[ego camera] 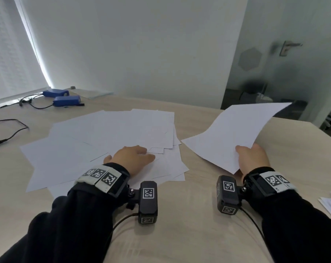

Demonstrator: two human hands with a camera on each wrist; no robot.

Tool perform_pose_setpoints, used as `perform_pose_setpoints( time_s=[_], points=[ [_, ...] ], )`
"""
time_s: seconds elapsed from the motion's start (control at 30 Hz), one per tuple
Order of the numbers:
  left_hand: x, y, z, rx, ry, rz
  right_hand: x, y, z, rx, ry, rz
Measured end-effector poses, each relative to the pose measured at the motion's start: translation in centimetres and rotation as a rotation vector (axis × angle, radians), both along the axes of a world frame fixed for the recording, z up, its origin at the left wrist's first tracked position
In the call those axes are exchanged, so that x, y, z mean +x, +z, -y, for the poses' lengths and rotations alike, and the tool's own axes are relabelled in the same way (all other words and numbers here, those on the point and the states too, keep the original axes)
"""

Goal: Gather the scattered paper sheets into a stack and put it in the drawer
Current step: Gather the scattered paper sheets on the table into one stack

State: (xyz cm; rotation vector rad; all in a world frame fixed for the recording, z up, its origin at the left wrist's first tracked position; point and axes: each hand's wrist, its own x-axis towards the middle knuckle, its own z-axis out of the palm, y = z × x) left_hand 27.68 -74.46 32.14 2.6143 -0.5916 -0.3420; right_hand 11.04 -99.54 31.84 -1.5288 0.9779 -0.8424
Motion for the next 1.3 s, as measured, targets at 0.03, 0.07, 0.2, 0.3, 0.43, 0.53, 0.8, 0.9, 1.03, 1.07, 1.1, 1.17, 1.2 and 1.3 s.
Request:
perform_pose_setpoints(
  time_s=[0.03, 0.07, 0.2, 0.3, 0.43, 0.53, 0.8, 0.9, 1.03, 1.07, 1.1, 1.17, 1.2, 1.3],
  points=[
    [-0.1, 0.0, 0.1, -0.018, 0.012, 0.006, 0.1, -0.1, 0.0, 0.004, 0.022, -0.011],
    [-0.3, 0.1, 0.0, -0.042, 0.025, 0.02, 0.2, -0.1, -0.1, 0.007, 0.04, -0.02],
    [-0.2, -0.2, -0.2, -0.186, 0.049, 0.007, 0.3, -0.1, -0.3, 0.023, 0.109, -0.025],
    [0.3, -0.3, -0.4, -0.152, 0.074, 0.048, 0.5, -0.2, -0.4, 0.044, 0.172, -0.028],
    [0.4, -0.4, -0.4, 0.041, 0.011, 0.003, 0.7, 0.0, -0.8, 0.132, 0.254, -0.016],
    [0.1, -0.2, -0.2, 0.063, -0.083, -0.031, 0.6, 0.1, -0.7, 0.157, 0.277, -0.024],
    [-0.4, -1.2, 0.0, -0.306, -0.141, -0.175, 0.5, 0.1, -0.6, 0.208, 0.291, 0.002],
    [-1.1, -1.2, 0.1, -0.411, -0.225, -0.257, 0.7, -0.1, -0.6, 0.218, 0.305, 0.022],
    [-1.2, -0.5, 0.2, -0.319, -0.187, -0.075, 0.6, -0.1, -0.9, 0.223, 0.353, 0.039],
    [-1.2, -0.4, 0.1, -0.232, -0.132, -0.02, 0.5, 0.0, -1.0, 0.216, 0.369, 0.033],
    [-1.1, -0.4, 0.1, -0.153, -0.075, 0.003, 0.5, 0.0, -1.0, 0.209, 0.379, 0.023],
    [-1.2, -0.2, 0.2, -0.079, -0.042, -0.011, 0.6, 0.2, -1.2, 0.195, 0.393, 0.0],
    [-1.4, 0.0, 0.3, -0.084, -0.061, -0.033, 0.6, 0.2, -1.2, 0.191, 0.398, -0.011],
    [-1.6, -0.3, 0.3, -0.234, -0.135, -0.147, 0.9, 0.0, -1.3, 0.178, 0.411, -0.041]
  ],
)
